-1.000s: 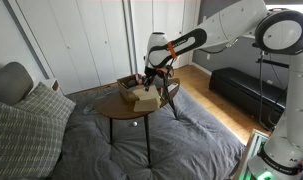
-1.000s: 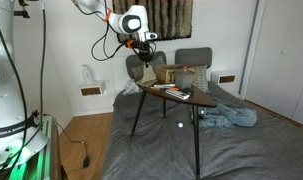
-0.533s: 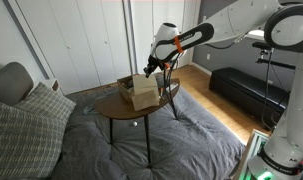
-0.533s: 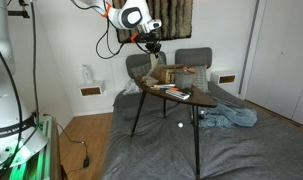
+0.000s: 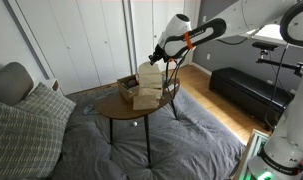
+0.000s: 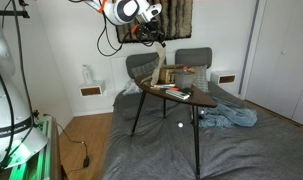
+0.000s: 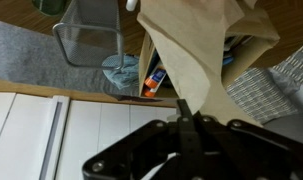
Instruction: Pick up two sheets of brown paper and place them into the gray bin on the table
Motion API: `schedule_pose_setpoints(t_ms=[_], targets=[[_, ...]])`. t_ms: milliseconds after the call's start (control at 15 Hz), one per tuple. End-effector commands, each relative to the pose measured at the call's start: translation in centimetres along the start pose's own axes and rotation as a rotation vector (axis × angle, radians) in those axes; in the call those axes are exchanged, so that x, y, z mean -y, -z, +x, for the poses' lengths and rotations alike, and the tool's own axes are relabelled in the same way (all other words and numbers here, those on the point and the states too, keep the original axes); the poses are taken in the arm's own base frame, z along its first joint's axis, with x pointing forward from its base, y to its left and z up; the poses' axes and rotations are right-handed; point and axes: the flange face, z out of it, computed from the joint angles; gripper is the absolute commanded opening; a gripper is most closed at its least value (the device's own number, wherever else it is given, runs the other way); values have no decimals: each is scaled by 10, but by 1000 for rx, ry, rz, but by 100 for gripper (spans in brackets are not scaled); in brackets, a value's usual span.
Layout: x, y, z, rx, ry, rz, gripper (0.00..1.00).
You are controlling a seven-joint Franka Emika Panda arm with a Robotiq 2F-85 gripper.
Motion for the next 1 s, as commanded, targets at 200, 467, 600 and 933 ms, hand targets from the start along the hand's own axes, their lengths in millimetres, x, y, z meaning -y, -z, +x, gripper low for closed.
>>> schedule_pose_setpoints(t_ms=[200, 467, 600, 933], targets=[[-25, 46, -4, -168, -146, -97, 0], [-49, 81, 12, -304, -264, -153, 0], [-48, 98, 15, -365, -288, -165, 0], [-32, 137, 20, -501, -335, -153, 0]])
